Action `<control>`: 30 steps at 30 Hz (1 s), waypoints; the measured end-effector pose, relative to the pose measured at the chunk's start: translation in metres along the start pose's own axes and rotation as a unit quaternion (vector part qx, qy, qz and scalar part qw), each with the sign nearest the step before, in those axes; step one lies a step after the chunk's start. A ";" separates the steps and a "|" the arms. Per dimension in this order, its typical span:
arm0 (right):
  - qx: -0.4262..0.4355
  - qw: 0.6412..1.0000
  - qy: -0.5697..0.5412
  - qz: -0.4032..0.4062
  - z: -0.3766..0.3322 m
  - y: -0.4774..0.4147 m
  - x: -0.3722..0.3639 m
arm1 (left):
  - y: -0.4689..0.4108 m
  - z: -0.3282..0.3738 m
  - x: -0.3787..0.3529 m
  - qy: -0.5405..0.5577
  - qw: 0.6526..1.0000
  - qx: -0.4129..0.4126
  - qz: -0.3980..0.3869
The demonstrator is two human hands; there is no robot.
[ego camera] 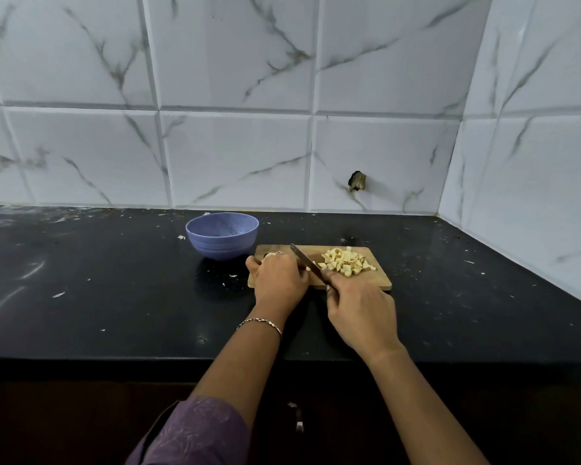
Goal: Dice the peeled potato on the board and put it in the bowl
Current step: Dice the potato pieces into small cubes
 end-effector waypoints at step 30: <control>-0.029 0.999 0.033 -0.004 0.006 -0.005 -0.007 | 0.002 -0.019 0.007 0.019 0.994 0.094 0.050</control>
Point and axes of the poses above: each hand's wrist, its own y-axis away from the middle knuckle, its own x-axis out of the back of the hand, z = x × y, the point moved 6 cm from there along -y, towards the middle knuckle, and after that the axes turned 2 degrees about -y, right-handed, at the moved point
